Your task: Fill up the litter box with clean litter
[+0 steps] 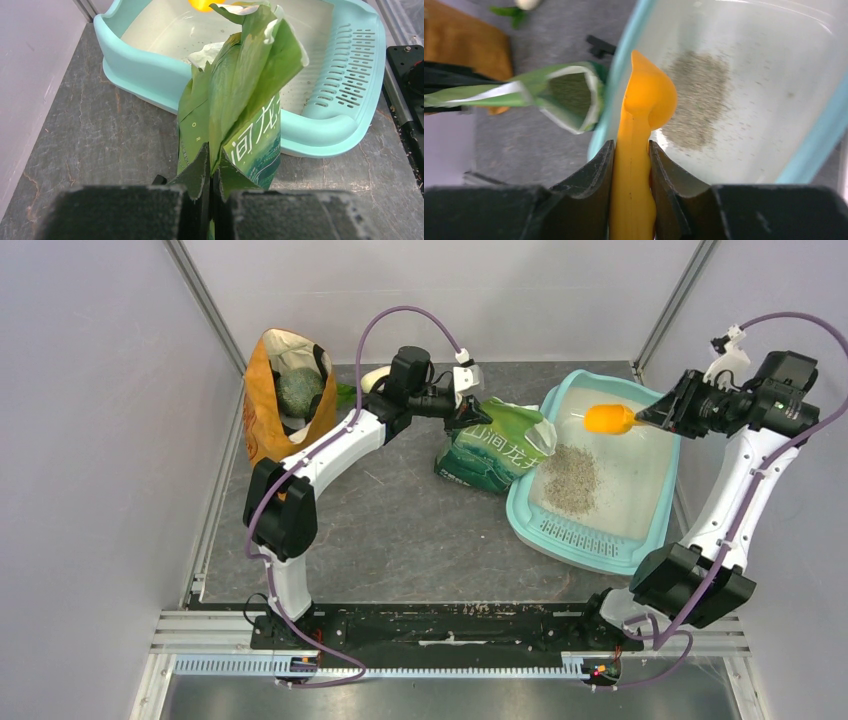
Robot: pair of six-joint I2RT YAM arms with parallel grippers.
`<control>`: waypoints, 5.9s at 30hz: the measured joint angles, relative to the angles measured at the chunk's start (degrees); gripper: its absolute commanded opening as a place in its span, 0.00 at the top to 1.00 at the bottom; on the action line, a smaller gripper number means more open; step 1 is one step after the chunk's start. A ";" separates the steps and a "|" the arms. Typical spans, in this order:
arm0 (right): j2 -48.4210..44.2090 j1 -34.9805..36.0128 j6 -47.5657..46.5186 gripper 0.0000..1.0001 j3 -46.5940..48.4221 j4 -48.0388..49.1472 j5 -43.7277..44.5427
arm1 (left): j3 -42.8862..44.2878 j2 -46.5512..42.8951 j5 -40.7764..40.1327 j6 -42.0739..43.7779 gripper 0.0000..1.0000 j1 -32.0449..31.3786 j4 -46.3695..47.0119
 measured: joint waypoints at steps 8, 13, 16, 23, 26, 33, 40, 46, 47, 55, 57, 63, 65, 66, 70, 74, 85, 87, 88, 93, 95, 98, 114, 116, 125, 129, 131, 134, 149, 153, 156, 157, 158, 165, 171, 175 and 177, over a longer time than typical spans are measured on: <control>0.33 1.07 1.33 1.00 12.68 -10.71 -13.35 | -0.15 -0.15 0.26 0.22 0.98 0.00 0.00; 0.42 4.98 1.38 1.00 10.73 -14.71 -13.31 | -0.15 -0.15 0.31 0.46 0.98 0.00 0.00; 0.72 7.17 1.33 1.00 8.20 -16.13 -11.72 | -0.15 -0.15 0.35 0.92 0.98 0.00 -0.02; 1.05 14.80 5.53 1.00 2.25 -11.08 -4.98 | -0.55 -0.52 0.61 3.04 0.98 0.00 -0.74; 1.90 18.84 9.44 1.00 1.92 -7.58 -1.29 | -1.62 -1.36 1.11 4.66 0.98 0.00 -0.90; 6.25 25.20 16.04 1.00 1.92 -2.56 5.11 | -5.84 -5.38 1.36 9.25 0.98 -0.13 -2.67; 6.34 25.68 17.49 1.00 4.92 -3.26 5.35 | -7.91 -7.50 1.36 12.52 0.98 -0.17 -3.52; 7.63 25.53 17.55 1.00 11.54 -5.99 3.80 | -8.33 -8.68 1.38 14.32 0.98 0.28 -5.62; 8.11 25.62 17.42 1.00 12.59 -6.80 3.91 | -8.35 -8.85 1.38 14.60 0.98 0.35 -5.88; 14.75 27.56 11.65 1.00 21.62 -18.14 8.11 | -8.46 -9.46 1.60 16.04 0.98 0.48 -7.04; 15.76 28.33 9.22 1.00 23.39 -19.91 8.07 | -8.46 -9.46 1.75 16.17 0.98 0.46 -7.04; 16.11 30.01 4.81 1.00 25.27 -22.58 8.22 | -8.46 -9.46 1.84 16.17 0.98 0.48 -7.04; 16.24 30.01 5.07 1.00 27.28 -22.97 8.09 | -8.46 -9.46 1.84 16.20 0.98 0.46 -7.02; 15.98 29.99 5.44 1.00 27.87 -22.75 7.91 | -8.46 -9.46 1.84 16.20 0.98 0.48 -7.02; 13.66 29.99 8.24 1.00 27.67 -19.26 7.19 | -8.46 -9.46 1.79 16.46 0.98 0.59 -7.06; 12.00 30.71 9.33 1.00 25.92 -16.39 7.89 | -8.46 -9.46 1.73 16.85 0.98 0.61 -7.26; 12.09 39.67 6.95 1.00 13.66 -11.74 18.08 | -8.46 -9.46 2.23 17.29 0.98 0.57 -8.02; 12.63 40.52 7.04 1.00 13.51 -10.99 19.17 | -8.46 -9.46 2.23 17.49 0.98 0.57 -8.15; 12.87 40.96 7.21 1.00 13.42 -10.51 19.80 | -8.46 -9.46 2.23 17.53 0.98 0.57 -8.15; 14.67 45.27 9.57 1.00 11.89 -8.07 24.81 | -8.46 -9.46 2.23 17.66 0.98 0.59 -8.13; 15.74 47.54 10.54 1.00 10.99 -7.19 27.61 | -8.46 -9.46 2.27 17.68 0.98 0.59 -8.02; 17.46 50.05 11.65 1.00 9.49 -5.38 30.49 | -8.46 -9.55 2.29 17.77 0.98 0.61 -7.87; 17.46 51.36 16.72 1.00 -7.76 12.92 23.32 | -11.30 -10.16 1.36 18.32 0.98 1.20 -7.82; 16.70 50.14 16.92 1.00 -9.90 15.19 20.70 | -11.61 -10.16 1.38 18.32 0.98 1.14 -7.06; 16.31 45.00 19.37 1.00 -18.64 26.56 6.12 | -12.37 -10.16 1.29 18.27 0.98 0.83 -6.43; 16.26 43.69 22.27 1.00 -22.14 32.39 0.09 | -12.37 -10.16 1.09 18.27 0.98 0.85 -6.43; 16.09 42.93 24.37 1.00 -23.74 35.23 -2.91 | -12.37 -10.16 1.09 18.25 0.98 0.87 -6.43; 15.19 41.53 27.98 1.00 -25.86 39.12 -7.26 | -12.37 -10.16 1.20 18.16 0.98 0.90 -6.08; -0.02 31.69 42.95 1.00 -36.26 49.13 -16.57 | -9.07 -7.63 2.36 8.20 0.98 1.40 -1.62; -2.32 26.23 43.01 1.00 -38.18 49.00 -19.23 | -6.91 -5.31 3.06 5.22 0.98 1.62 -0.63; -3.52 23.04 42.99 1.00 -39.58 48.70 -20.13 | -5.84 -4.17 3.34 3.96 0.98 1.62 -0.35; -4.00 22.16 43.01 1.00 -40.09 48.46 -20.33 | -5.44 -3.82 3.43 3.56 0.98 1.62 -0.26; -4.50 21.35 42.99 1.00 -40.48 48.17 -20.55 | -5.05 -3.54 3.52 3.26 0.98 1.60 -0.20; -8.52 15.28 43.01 1.00 -42.82 46.75 -22.58 | -3.76 -2.58 3.93 2.10 0.98 1.60 0.02; -10.75 11.56 43.01 1.00 -44.54 45.53 -23.87 | -3.06 -1.79 3.91 1.55 0.98 1.60 0.07; -11.61 9.27 42.99 1.00 -44.98 44.24 -25.07 | -2.93 -1.62 3.91 1.22 0.98 1.60 0.33; -12.00 8.00 42.97 1.00 -44.98 43.56 -25.57 | -2.93 -1.62 3.91 1.14 0.98 1.60 0.37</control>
